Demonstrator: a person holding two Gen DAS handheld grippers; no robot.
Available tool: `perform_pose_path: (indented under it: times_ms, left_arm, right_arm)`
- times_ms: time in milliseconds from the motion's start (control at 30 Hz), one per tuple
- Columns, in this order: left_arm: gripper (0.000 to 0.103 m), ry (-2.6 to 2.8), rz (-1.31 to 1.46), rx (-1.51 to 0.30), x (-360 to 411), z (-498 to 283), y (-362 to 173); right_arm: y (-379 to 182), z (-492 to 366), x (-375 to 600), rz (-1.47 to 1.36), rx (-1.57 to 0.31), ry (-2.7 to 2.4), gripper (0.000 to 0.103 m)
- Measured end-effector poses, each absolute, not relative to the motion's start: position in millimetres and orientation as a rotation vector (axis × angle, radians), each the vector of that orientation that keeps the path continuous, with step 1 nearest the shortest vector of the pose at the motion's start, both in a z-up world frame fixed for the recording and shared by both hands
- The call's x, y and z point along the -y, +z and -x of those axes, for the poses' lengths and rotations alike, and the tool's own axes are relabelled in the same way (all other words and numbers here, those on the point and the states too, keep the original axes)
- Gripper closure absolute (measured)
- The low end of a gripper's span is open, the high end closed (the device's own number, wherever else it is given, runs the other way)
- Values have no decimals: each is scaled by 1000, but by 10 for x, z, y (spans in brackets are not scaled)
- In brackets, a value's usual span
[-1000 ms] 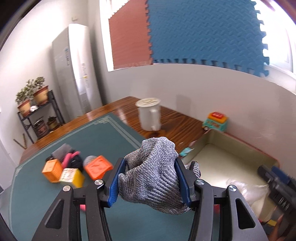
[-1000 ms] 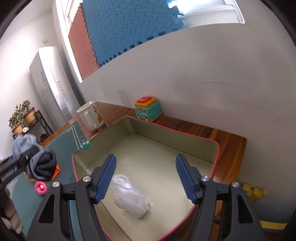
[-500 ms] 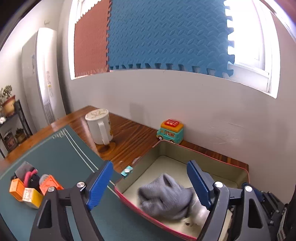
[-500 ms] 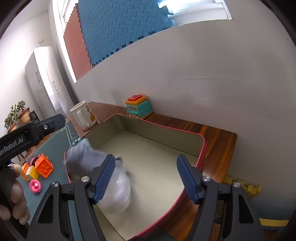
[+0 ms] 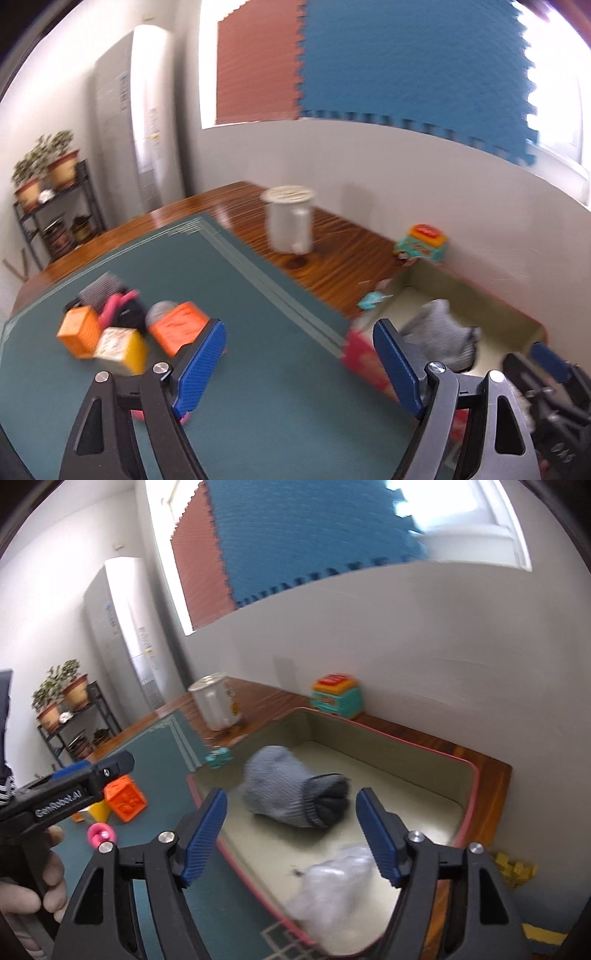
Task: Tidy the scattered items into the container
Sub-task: 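Grasp the medicine box with the left tool while the right tool grasps the orange cube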
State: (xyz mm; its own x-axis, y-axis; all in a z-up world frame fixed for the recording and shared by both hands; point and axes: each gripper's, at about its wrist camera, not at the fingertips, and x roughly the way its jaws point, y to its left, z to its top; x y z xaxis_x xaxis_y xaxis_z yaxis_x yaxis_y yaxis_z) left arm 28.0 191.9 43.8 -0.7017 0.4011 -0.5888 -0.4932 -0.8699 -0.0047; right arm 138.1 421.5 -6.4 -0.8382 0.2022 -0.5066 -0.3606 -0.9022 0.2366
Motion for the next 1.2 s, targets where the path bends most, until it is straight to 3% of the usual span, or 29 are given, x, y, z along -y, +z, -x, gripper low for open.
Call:
perform_pose_path:
  times_ms: [267,367,467,833,1067,1133,1167,1200]
  left_arm:
    - [19,2688,930,-157,-1015,137,286]
    - [11,2751,982,-149,-714,320,153]
    - [10,2764,1023,-123,-503,508,22]
    - [10,2664,1036,-242,-634,909,-288]
    - [11,2618,1058,-132,-557,1097,-414]
    - [25,2596,1089,-96,-519,1143,-446]
    - [49,2572,1114,-68,-497,1167,-465]
    - [51,2556,1130,-48,-479,1182,-477]
  right_arm:
    - [-16,-1204,-3805,748,-421,2796,24]
    - [-45,-1125,-3694,779,-408,2809,24]
    - [-77,-1047,-3602,815,-398,2816,24]
    - [-163,-907,-3478,887,-352,2798,24]
    - [-117,-759,-3358,965,-319,2829,24]
    - [-65,-661,-3281,1008,-311,2873,24]
    - [-38,-602,-3234,1032,-309,2902,24]
    - [-19,-541,-3194,1055,-308,2929,24]
